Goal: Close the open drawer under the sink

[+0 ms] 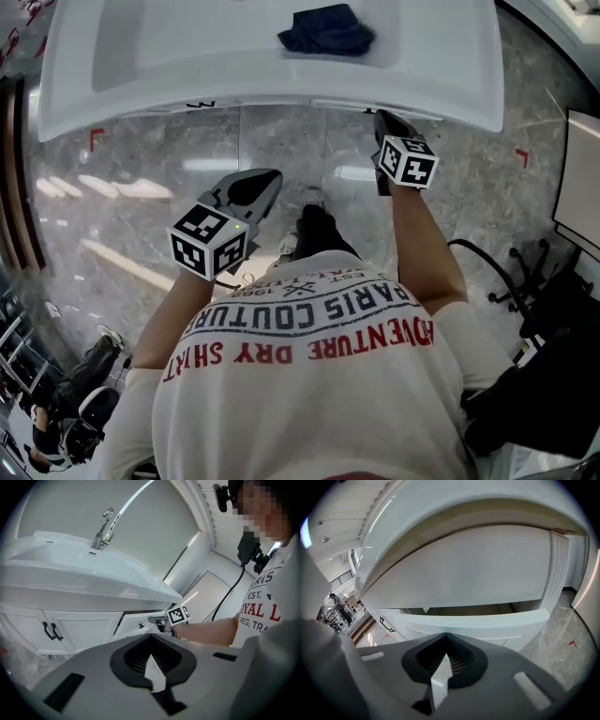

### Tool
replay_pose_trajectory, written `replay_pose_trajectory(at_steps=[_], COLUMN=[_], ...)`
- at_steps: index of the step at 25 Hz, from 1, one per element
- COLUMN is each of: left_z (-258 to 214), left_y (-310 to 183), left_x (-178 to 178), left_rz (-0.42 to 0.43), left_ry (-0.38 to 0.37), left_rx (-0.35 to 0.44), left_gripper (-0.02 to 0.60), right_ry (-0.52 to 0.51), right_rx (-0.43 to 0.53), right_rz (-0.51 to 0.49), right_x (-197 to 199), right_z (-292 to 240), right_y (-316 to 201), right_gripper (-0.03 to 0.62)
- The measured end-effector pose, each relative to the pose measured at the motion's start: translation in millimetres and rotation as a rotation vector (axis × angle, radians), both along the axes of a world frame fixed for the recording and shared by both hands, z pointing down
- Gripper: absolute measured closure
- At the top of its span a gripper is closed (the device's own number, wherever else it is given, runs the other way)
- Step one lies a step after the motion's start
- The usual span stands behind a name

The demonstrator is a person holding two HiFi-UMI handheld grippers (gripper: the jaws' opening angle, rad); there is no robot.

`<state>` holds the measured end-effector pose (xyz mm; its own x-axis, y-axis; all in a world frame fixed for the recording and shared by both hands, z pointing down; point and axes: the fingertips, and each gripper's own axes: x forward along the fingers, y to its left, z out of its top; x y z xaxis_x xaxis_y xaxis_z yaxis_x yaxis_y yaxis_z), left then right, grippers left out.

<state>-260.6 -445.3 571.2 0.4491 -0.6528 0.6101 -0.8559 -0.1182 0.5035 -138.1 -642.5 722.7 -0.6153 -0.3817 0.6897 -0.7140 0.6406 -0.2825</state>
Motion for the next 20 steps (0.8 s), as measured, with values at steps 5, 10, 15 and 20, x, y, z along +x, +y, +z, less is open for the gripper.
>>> replay_pose_trajectory(at_steps=[5, 10, 15, 20], left_z=[0.1, 2.6, 2.1, -9.0], left_y=[1.9, 6.4, 14.5, 26.5], left_x=[-3.2, -4.6, -4.5, -3.6], left_rz=[-0.014, -0.028, -0.033, -0.031], left_ry=[-0.003, 0.001, -0.004, -0.01], left_rx=[-0.002, -0.008, -0.01, 0.008], left_gripper=[0.581, 0.581, 0.581, 0.581], right_ry=[-0.007, -0.013, -0.014, -0.053], right_rx=[0.001, -0.004, -0.003, -0.005], right_rz=[0.009, 0.019, 0.02, 0.041], right_x=[-5.7, -11.0, -11.2, -6.7], right_z=[0.4, -0.8, 0.2, -16.7], right_y=[-11.0, -21.5, -21.8, -12.0], right_gripper=[0.592, 0.592, 0.592, 0.592])
